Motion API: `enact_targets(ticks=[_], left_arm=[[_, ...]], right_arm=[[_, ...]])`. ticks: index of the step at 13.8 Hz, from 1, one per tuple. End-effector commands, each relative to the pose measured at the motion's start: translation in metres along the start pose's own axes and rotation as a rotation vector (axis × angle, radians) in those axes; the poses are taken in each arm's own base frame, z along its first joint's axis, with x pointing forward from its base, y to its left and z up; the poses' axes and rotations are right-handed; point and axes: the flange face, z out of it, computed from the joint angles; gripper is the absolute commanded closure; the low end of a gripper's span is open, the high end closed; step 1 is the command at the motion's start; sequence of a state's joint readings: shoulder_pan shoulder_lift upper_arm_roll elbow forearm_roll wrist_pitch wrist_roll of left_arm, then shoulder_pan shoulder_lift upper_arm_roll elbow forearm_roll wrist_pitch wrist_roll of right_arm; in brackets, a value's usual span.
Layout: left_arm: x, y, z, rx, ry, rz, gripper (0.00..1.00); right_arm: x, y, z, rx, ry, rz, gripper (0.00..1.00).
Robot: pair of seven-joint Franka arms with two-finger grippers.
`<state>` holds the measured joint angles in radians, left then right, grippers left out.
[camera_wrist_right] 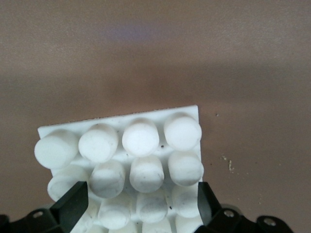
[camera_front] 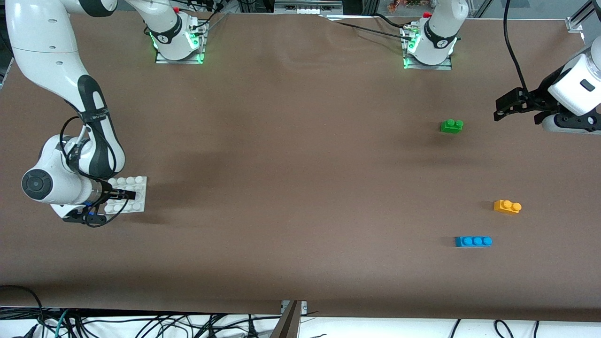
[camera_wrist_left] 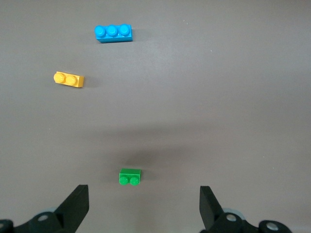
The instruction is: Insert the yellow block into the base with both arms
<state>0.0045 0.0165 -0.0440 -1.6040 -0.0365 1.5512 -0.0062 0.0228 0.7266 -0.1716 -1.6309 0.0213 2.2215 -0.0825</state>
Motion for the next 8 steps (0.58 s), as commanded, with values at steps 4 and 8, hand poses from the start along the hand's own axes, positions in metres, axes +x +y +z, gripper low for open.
enact_targets(ticks=[4,8], left_arm=[[-0.007,0.000,-0.005,-0.012,0.002,0.021,0.00],[-0.007,0.000,-0.005,-0.012,0.002,0.021,0.00]], right_arm=[[-0.001,-0.027,0.021,0.024,0.011,-0.038,0.00],[0.000,-0.068,0.019,0.066,0.014,-0.074,0.00]])
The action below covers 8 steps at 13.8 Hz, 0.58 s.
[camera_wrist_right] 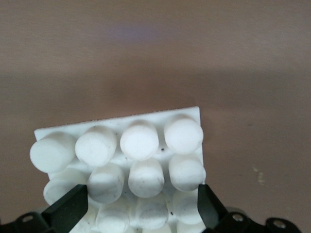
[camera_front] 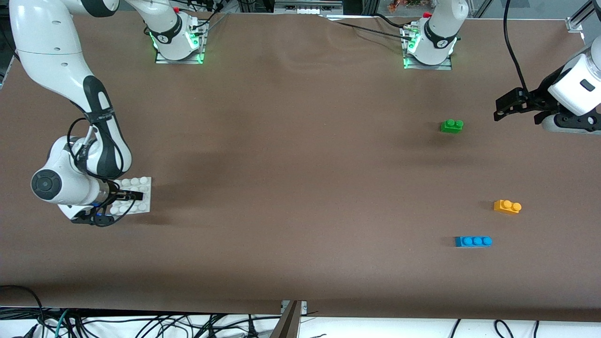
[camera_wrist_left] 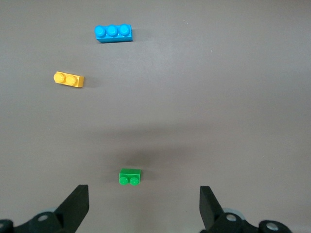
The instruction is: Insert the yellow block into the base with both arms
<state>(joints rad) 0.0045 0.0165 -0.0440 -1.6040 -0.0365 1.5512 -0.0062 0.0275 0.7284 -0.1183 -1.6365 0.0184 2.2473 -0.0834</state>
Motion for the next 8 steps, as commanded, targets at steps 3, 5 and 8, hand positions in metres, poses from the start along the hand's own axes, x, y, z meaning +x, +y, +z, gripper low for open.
enact_targets(ticks=[3,5,8], left_arm=[[-0.007,0.000,-0.005,-0.012,0.002,0.021,0.00],[-0.007,0.000,-0.005,-0.012,0.002,0.021,0.00],[-0.007,0.000,-0.005,-0.012,0.002,0.021,0.00]], right_arm=[[0.001,-0.072,0.020,0.108,0.001,-0.027,0.00],[0.000,-0.112,0.022,0.106,0.018,-0.050,0.00],[-0.004,-0.168,0.022,0.099,0.032,0.017,0.00]])
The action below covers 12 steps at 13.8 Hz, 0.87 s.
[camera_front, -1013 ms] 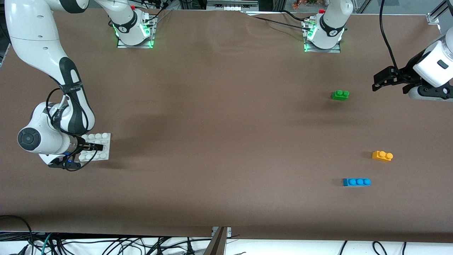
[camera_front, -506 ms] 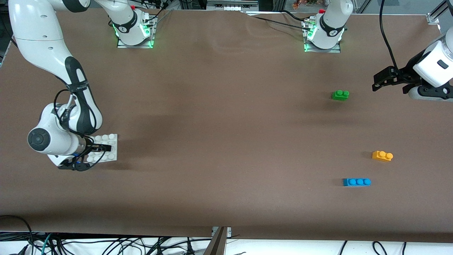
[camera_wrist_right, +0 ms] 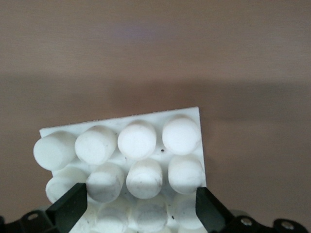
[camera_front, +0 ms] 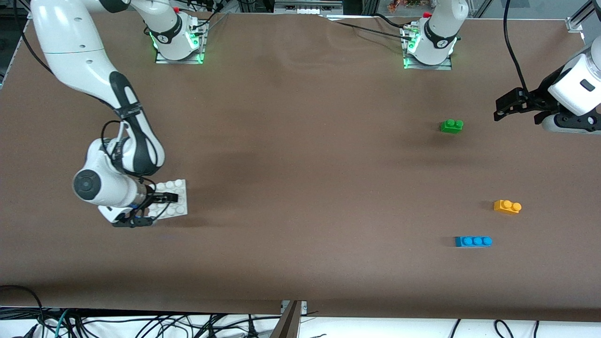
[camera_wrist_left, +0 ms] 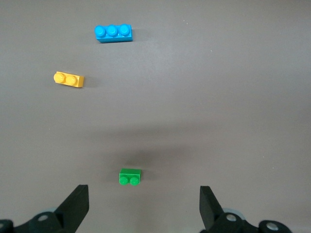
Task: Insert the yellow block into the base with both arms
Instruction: 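Slide the white base plate toward the table middle with the right gripper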
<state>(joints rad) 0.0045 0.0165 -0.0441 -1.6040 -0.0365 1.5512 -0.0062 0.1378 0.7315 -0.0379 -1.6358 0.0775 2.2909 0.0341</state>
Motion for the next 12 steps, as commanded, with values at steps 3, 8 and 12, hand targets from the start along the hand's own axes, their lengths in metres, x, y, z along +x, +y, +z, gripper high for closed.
enact_targets(ticks=[3,8,12], left_arm=[[-0.007,0.000,-0.005,-0.012,0.002,0.021,0.00],[-0.007,0.000,-0.005,-0.012,0.002,0.021,0.00],[-0.007,0.000,-0.005,-0.012,0.003,0.021,0.00]], right_arm=[[-0.014,-0.095,0.035,0.013,0.000,0.073,0.00],[-0.029,-0.169,0.039,0.007,0.008,0.094,0.00],[-0.036,-0.236,0.044,0.028,0.064,0.136,0.00]])
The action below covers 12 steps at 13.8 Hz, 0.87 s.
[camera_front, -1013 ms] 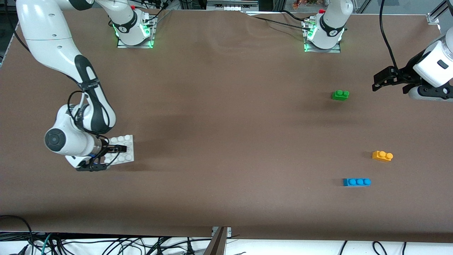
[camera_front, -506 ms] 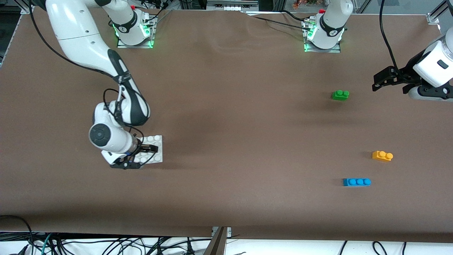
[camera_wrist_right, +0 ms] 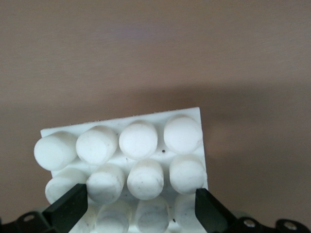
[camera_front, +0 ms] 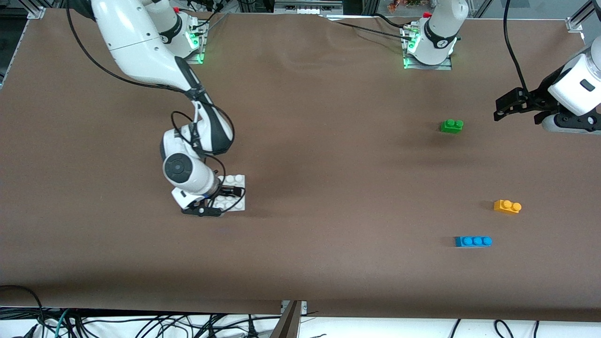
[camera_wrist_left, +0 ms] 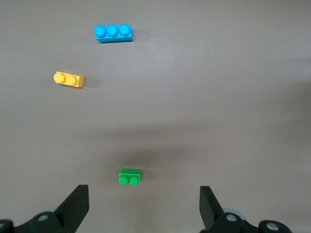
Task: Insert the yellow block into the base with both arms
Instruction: 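Slide the white base plate toward the table middle with the right gripper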
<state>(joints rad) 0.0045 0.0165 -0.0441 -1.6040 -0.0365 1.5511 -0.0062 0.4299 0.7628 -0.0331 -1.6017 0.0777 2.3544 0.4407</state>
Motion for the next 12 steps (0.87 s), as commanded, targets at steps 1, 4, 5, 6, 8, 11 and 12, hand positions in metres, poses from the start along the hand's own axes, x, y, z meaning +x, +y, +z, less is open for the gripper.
enact_targets(ticks=[1,4,5,6,8,11,12], left_arm=[[-0.007,0.000,-0.005,-0.012,0.002,0.021,0.00],[-0.007,0.000,-0.005,-0.012,0.002,0.021,0.00],[-0.007,0.000,-0.005,-0.012,0.002,0.021,0.00],[-0.007,0.000,-0.005,-0.012,0.002,0.021,0.00],[-0.007,0.000,-0.005,-0.012,0.002,0.021,0.00],[-0.007,0.001,-0.005,-0.012,0.002,0.023,0.00],[-0.007,0.001,-0.005,-0.012,0.002,0.023,0.00]], right_arm=[[-0.012,-0.050,0.031,0.030,0.014,0.031,0.00],[-0.027,-0.096,0.020,0.056,0.043,0.033,0.00],[-0.033,-0.113,0.017,0.066,0.055,0.025,0.00],[-0.041,-0.131,0.015,0.077,0.065,0.028,0.00],[-0.052,-0.161,0.011,0.105,0.093,0.037,0.00],[-0.075,-0.194,0.014,0.138,0.119,0.034,0.00],[-0.083,-0.206,0.016,0.156,0.133,0.038,0.00]])
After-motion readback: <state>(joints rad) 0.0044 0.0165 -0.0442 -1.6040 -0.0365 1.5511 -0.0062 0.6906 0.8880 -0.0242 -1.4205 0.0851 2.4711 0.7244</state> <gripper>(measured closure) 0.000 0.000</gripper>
